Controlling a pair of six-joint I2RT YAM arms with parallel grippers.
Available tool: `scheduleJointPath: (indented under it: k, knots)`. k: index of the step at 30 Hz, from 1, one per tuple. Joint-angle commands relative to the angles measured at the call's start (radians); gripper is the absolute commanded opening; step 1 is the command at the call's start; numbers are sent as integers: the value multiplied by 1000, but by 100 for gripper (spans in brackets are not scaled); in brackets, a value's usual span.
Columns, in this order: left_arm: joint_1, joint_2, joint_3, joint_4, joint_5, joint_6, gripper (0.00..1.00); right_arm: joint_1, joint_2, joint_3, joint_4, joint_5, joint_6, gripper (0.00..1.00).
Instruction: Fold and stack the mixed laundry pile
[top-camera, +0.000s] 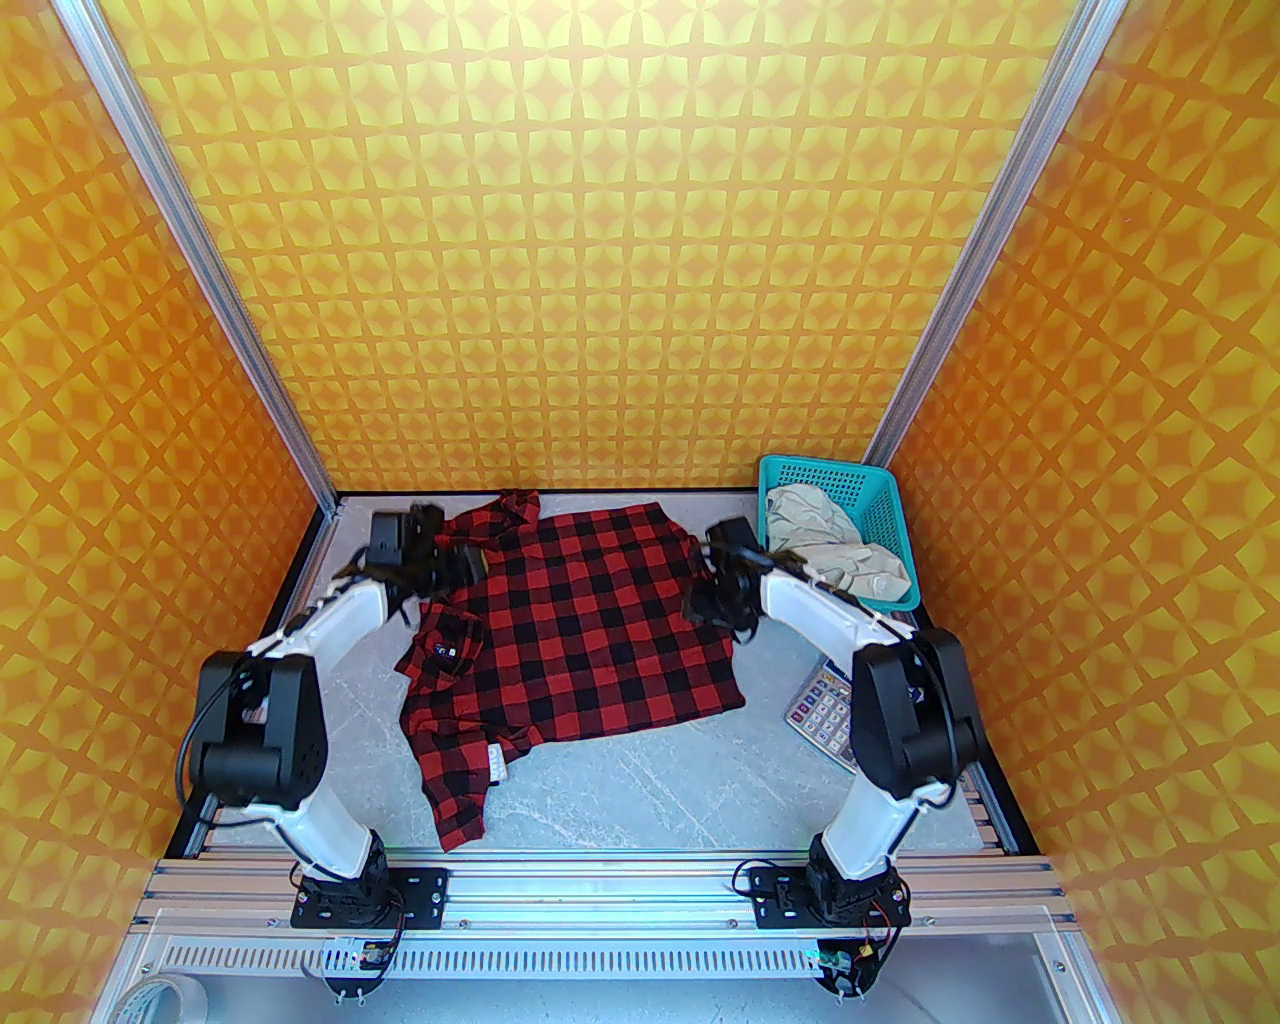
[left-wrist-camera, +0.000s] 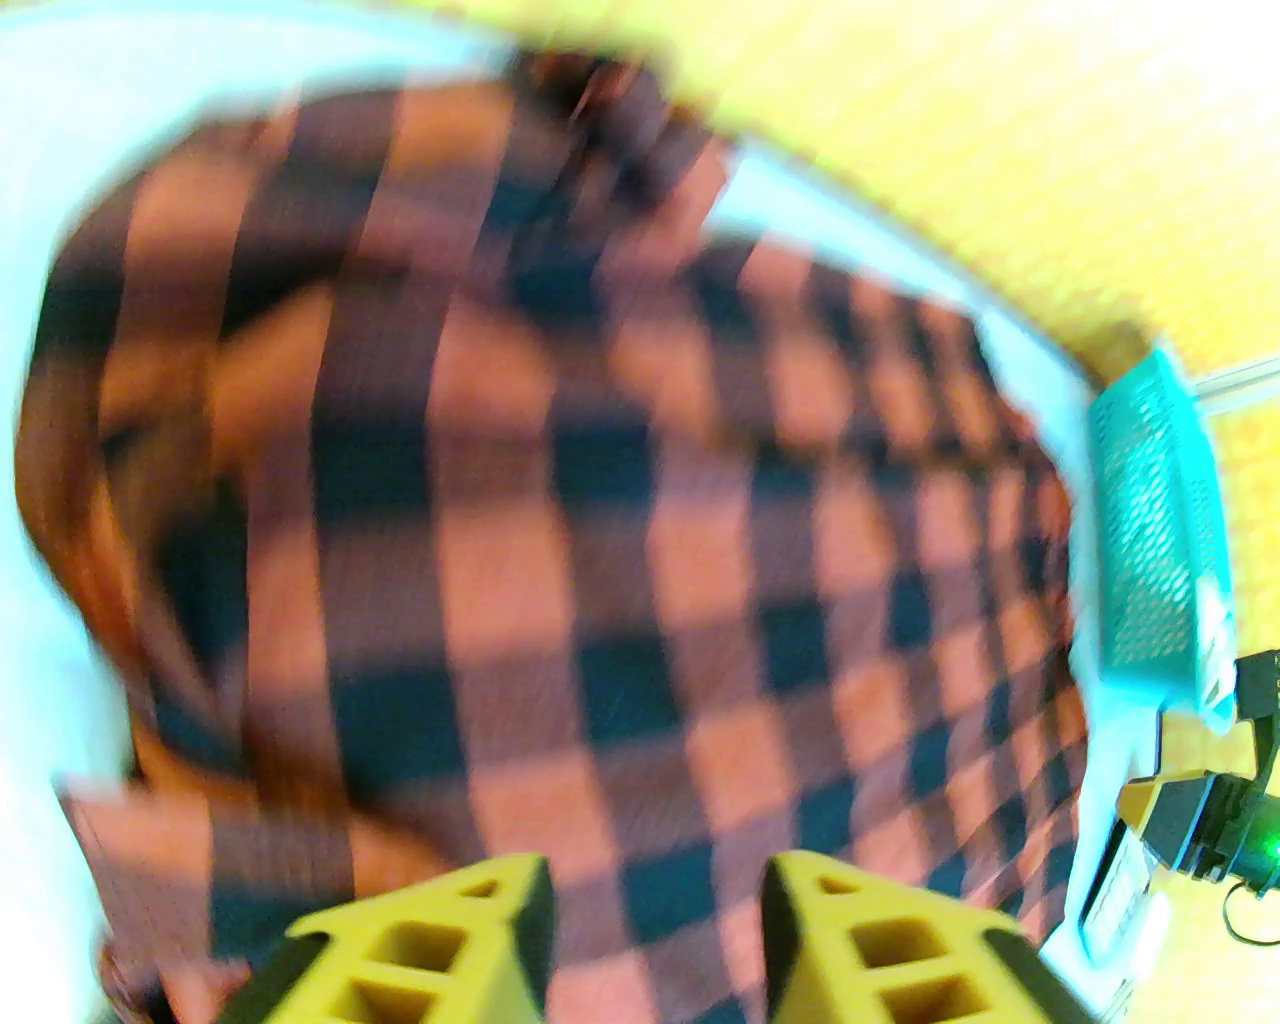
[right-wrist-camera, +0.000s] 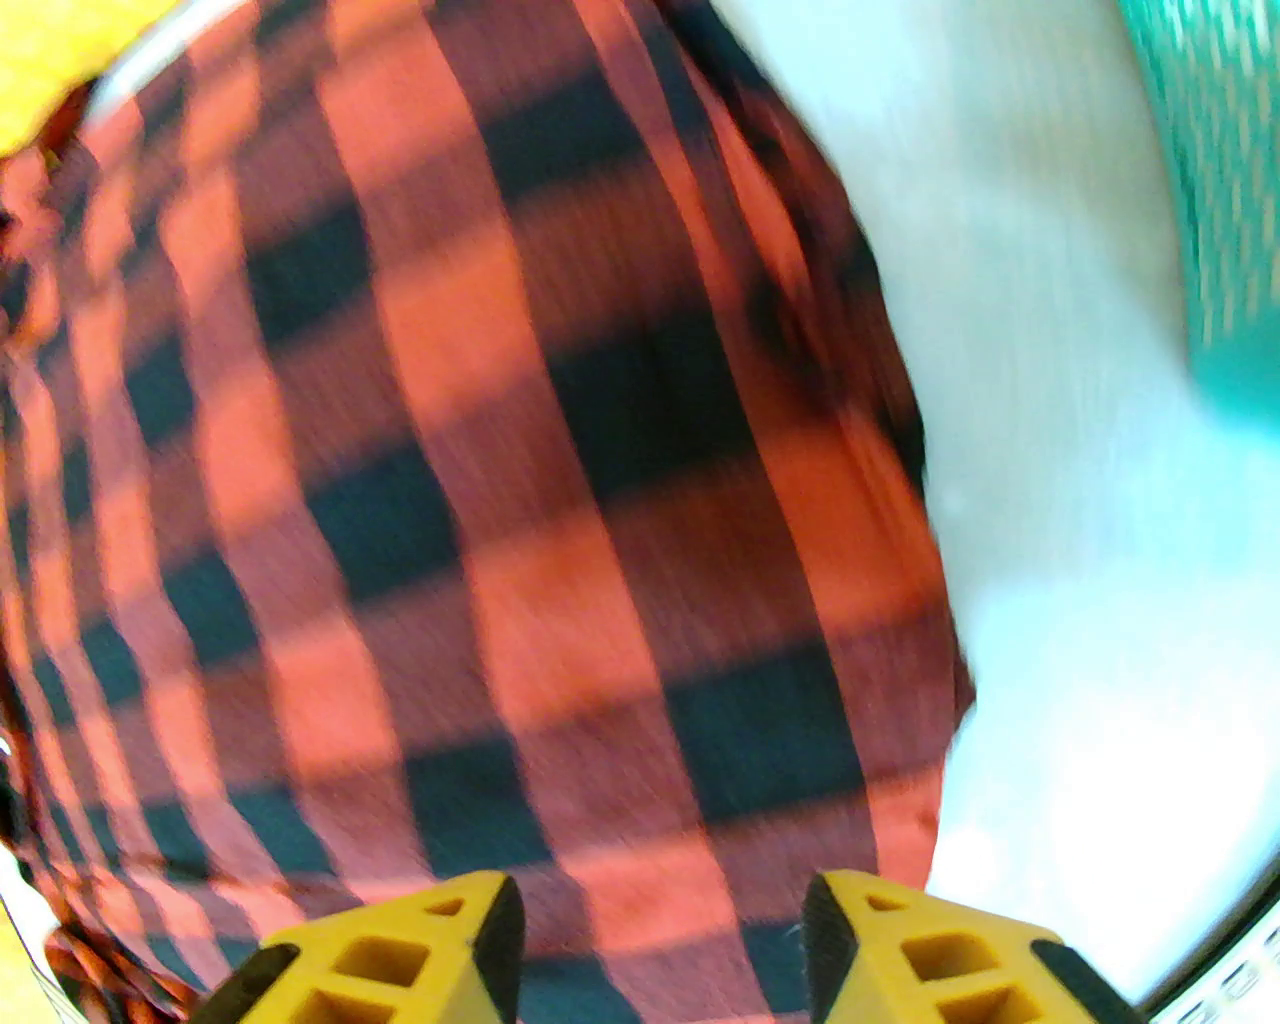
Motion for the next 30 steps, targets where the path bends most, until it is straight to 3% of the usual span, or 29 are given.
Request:
scheduleJointPath:
  k: [1, 10, 17, 19, 24, 30]
  knots:
    - [-5, 64, -39, -10, -18, -5, 34, 7, 9, -52, 34, -26, 22, 52]
    - [23, 397, 229, 21, -20, -2, 29, 6, 194, 38, 86, -50, 76, 51]
    - [43, 562, 514, -90, -2, 34, 30, -5, 275, 162, 35, -35, 75, 50]
    - [44, 510, 514, -98, 3, 39, 34, -5, 246, 175, 16, -32, 63, 51]
    - [44, 261, 387, -136, 6, 75, 55, -6, 105, 117, 15, -59, 56, 51]
    - [38, -128, 10, -218, -98, -5, 58, 14, -105, -56, 34, -89, 71, 51]
